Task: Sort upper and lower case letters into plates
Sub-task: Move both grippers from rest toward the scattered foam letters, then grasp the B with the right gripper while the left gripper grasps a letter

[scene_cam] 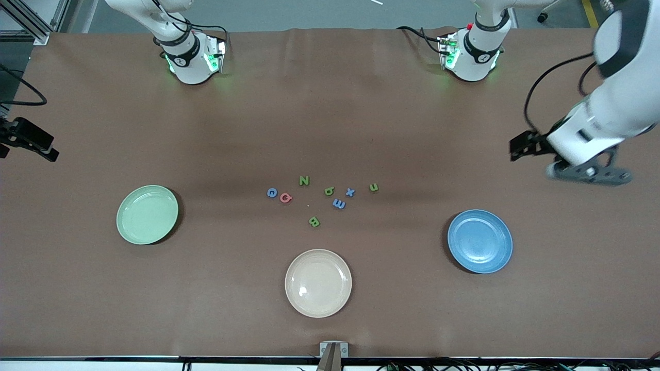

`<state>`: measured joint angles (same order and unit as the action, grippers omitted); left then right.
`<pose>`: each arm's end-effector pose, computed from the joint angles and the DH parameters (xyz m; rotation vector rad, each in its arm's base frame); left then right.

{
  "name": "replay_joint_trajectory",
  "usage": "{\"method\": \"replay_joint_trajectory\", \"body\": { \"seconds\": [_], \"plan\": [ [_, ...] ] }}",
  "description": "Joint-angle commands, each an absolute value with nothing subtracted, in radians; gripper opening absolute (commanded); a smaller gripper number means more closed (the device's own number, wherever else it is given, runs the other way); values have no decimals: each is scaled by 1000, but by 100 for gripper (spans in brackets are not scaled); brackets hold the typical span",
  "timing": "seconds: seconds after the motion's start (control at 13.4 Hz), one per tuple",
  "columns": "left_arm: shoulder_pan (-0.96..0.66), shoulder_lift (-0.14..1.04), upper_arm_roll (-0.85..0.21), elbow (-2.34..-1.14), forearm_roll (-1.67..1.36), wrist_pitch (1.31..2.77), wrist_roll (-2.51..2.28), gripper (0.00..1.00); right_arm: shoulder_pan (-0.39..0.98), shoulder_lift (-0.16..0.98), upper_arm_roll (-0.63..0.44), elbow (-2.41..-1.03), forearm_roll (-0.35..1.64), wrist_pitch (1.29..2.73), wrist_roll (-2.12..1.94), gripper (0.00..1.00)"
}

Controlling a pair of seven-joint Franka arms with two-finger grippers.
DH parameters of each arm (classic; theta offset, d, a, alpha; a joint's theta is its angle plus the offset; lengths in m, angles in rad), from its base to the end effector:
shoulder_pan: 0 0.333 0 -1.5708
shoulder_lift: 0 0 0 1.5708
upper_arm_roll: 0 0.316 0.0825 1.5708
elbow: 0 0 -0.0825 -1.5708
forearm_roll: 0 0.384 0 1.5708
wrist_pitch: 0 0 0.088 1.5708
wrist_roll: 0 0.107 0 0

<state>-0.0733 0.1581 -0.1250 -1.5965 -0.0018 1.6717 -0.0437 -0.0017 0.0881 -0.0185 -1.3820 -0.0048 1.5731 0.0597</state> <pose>0.5915 -0.1142 0.5298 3.1182 -0.2400 -0.1309 0.5822 -0.0117 0.6638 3.1305 -0.1253 0.1617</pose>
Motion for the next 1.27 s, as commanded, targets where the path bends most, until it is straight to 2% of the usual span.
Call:
{"method": "replay_joint_trajectory", "body": {
  "seconds": [0.0,0.45,0.75,0.97,1.12,1.2],
  "plan": [
    [-124,254,-126,-1568,0,1730,-127,100,44,106,-15,-1379,25,1566,81,100],
    [-310,451,-124,-1586,11,1908,-417,100,210,215,-15,-1382,25,1600,133,100],
    [-408,495,-124,-1696,14,2109,-644,99,330,346,-17,-1379,18,1617,285,100],
    [-443,500,-124,-1830,14,2317,-753,96,414,446,-17,-1379,20,1765,432,99],
    [-494,550,-121,-1835,15,2367,-858,90,454,514,-17,-1379,25,1897,559,99],
    [-511,577,-120,-1833,15,2387,-895,76,472,543,-17,-1381,26,1966,613,99]
  ]
}}
